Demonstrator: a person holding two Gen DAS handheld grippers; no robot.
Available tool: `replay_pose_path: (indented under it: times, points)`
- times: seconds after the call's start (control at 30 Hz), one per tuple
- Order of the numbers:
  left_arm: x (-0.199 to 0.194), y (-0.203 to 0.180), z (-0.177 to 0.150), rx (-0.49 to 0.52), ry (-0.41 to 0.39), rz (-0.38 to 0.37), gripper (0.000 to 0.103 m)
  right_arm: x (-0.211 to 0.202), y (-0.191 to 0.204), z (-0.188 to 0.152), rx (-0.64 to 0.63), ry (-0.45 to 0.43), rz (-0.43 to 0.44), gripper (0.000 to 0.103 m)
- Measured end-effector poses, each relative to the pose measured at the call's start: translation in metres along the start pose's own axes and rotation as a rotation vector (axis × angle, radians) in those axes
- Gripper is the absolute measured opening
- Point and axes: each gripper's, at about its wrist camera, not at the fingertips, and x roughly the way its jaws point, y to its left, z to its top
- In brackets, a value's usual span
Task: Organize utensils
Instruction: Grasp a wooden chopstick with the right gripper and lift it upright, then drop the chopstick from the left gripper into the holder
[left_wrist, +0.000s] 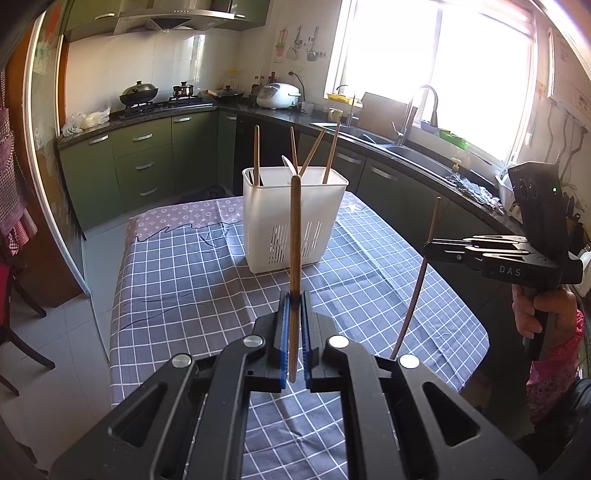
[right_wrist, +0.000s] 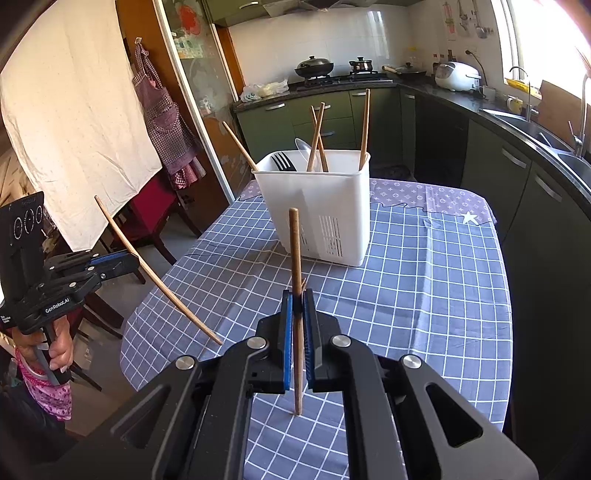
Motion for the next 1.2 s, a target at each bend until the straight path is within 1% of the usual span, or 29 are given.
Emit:
replay_pose_path:
  times: [0.3, 0.5, 0.63, 0.87, 0.93, 1.03, 1.2]
  points:
    - [-0.003, -0.005, 0.014, 0.022, -0.019, -0.013, 0.006, 0.000, -0.001, -0.002, -0.002, 0.001, 0.001, 0.006]
    - [-0.013, -0.010, 0.048, 0.060, -0.056, -0.016, 0.006, -0.001, -0.003, -0.002, 0.000, -0.001, 0.001, 0.006]
    - [-0.024, -0.017, 0.081, 0.094, -0.120, 0.002, 0.006, -0.002, -0.005, -0.003, 0.004, -0.002, 0.002, 0.006]
    - [-0.038, -0.029, 0.149, 0.132, -0.275, 0.038, 0.006, -0.002, -0.009, -0.003, 0.009, 0.001, 0.006, 0.007]
    - [-0.035, -0.030, 0.167, 0.127, -0.312, 0.044, 0.006, -0.001, -0.010, -0.004, 0.010, 0.003, 0.011, 0.007]
    - [-0.019, -0.031, 0.186, 0.128, -0.336, 0.060, 0.006, 0.000, -0.010, -0.005, 0.011, 0.006, 0.022, 0.007]
    - [0.026, -0.027, 0.195, 0.106, -0.300, 0.071, 0.006, 0.000, -0.011, -0.006, 0.013, 0.008, 0.034, 0.007]
